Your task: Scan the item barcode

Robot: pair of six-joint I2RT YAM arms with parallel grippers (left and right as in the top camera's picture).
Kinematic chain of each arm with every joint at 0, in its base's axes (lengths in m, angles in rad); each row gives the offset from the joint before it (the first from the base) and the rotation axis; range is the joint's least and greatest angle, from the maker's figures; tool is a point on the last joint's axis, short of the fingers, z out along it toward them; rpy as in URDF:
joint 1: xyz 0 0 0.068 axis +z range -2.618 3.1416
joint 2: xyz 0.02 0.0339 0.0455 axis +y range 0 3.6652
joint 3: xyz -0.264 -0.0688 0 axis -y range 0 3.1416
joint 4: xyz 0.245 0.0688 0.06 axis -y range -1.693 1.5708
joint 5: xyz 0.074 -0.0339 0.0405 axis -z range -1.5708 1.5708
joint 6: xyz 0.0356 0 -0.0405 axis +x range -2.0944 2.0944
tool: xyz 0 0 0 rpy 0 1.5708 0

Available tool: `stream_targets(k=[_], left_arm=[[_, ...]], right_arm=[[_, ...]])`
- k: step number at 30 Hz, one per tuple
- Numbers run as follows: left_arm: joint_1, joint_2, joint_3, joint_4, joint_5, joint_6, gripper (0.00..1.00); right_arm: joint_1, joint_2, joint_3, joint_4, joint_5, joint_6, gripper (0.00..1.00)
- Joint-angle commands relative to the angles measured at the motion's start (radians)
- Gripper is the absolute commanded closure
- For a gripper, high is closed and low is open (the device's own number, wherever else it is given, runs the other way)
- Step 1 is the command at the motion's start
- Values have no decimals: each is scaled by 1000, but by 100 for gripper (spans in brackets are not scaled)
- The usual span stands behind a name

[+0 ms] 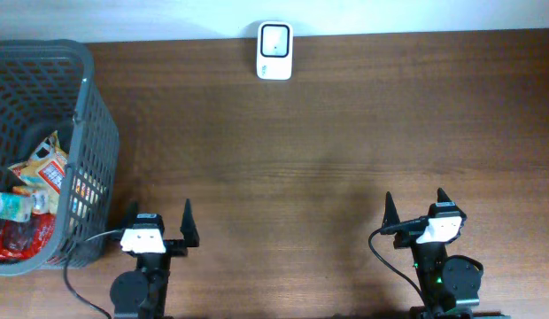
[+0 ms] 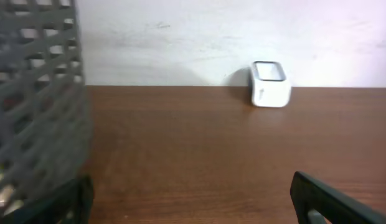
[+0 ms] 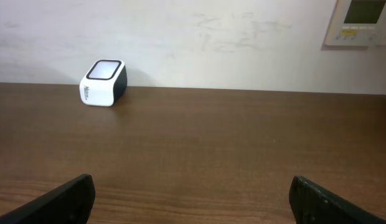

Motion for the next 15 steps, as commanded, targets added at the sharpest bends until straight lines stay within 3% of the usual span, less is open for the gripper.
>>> stream_targets(k=[1, 3, 8, 11, 13, 15], left_arm=[[3, -9, -3, 146, 475, -82, 1], [3, -9, -3, 288, 616, -81, 1], [3, -9, 7, 673, 647, -80, 1], [3, 10, 71, 668, 528, -63, 1], [3, 61, 142, 664, 504, 32, 1], [3, 160, 276, 535, 462, 85, 1]], right_arm=[[10, -6, -9, -1, 5, 1, 1], [10, -6, -9, -1, 5, 1, 1], [10, -6, -9, -1, 5, 1, 2], [10, -6, -9, -1, 5, 1, 1], [10, -6, -9, -1, 5, 1, 2], [10, -6, -9, -1, 5, 1, 2]])
